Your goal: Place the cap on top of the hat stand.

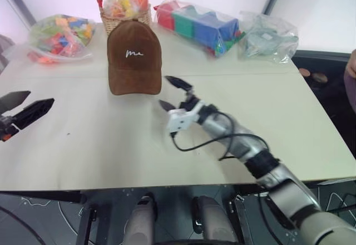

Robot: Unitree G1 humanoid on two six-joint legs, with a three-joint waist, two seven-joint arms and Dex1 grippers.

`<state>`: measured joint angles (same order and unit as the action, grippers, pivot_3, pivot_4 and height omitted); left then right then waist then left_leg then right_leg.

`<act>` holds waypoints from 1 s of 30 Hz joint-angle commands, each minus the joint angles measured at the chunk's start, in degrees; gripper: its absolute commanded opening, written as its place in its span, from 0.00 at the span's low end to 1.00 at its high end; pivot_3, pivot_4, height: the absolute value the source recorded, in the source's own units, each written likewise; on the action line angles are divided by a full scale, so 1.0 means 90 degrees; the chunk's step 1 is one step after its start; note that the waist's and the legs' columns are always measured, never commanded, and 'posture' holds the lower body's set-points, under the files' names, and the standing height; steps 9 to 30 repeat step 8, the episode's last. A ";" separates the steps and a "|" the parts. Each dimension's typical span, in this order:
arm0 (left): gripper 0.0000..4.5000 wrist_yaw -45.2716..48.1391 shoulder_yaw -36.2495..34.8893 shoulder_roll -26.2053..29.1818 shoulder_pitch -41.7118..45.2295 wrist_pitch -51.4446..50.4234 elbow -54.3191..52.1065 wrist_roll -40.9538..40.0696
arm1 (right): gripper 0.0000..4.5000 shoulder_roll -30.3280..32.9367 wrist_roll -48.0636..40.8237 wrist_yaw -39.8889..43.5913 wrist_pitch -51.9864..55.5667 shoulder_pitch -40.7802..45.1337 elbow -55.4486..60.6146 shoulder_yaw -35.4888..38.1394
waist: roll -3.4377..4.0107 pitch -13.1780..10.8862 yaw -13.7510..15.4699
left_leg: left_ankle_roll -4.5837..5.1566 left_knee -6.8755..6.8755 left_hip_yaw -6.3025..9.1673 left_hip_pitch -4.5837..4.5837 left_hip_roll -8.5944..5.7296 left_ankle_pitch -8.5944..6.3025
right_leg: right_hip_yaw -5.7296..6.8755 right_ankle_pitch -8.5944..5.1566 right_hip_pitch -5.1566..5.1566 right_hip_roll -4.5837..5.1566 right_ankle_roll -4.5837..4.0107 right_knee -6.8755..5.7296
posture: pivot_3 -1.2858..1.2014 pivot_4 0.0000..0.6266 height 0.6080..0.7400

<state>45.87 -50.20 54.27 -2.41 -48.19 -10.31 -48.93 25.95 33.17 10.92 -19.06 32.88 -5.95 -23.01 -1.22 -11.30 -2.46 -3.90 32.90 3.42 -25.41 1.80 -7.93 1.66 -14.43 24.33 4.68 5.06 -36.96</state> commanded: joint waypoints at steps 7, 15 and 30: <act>1.00 0.0230 0.0305 0.0098 -0.0107 0.0989 0.0994 0.0956 | 1.00 0.1074 -0.4602 0.2872 0.2249 -0.1169 0.1957 0.2412 | 0.0002 -0.0001 -0.0011 | -0.0017 0.0004 -0.0026 0.0003 0.0021 -0.0011 | 0.0005 0.0000 -0.0001 0.0007 0.0000 0.0029 | 0.52 0.24 1.00; 1.00 0.0328 0.0391 0.0097 -0.0161 0.1005 0.0979 0.0981 | 1.00 0.1159 -0.4908 0.3089 0.2523 -0.1143 0.1874 0.2587 | 0.0002 -0.0001 -0.0011 | -0.0017 0.0004 -0.0031 0.0002 0.0033 -0.0011 | 0.0012 0.0000 -0.0002 0.0002 0.0000 0.0046 | 0.52 0.24 1.00; 1.00 0.0328 0.0391 0.0097 -0.0161 0.1005 0.0979 0.0981 | 1.00 0.1159 -0.4908 0.3089 0.2523 -0.1143 0.1874 0.2587 | 0.0002 -0.0001 -0.0011 | -0.0017 0.0004 -0.0031 0.0002 0.0033 -0.0011 | 0.0012 0.0000 -0.0002 0.0002 0.0000 0.0046 | 0.52 0.24 1.00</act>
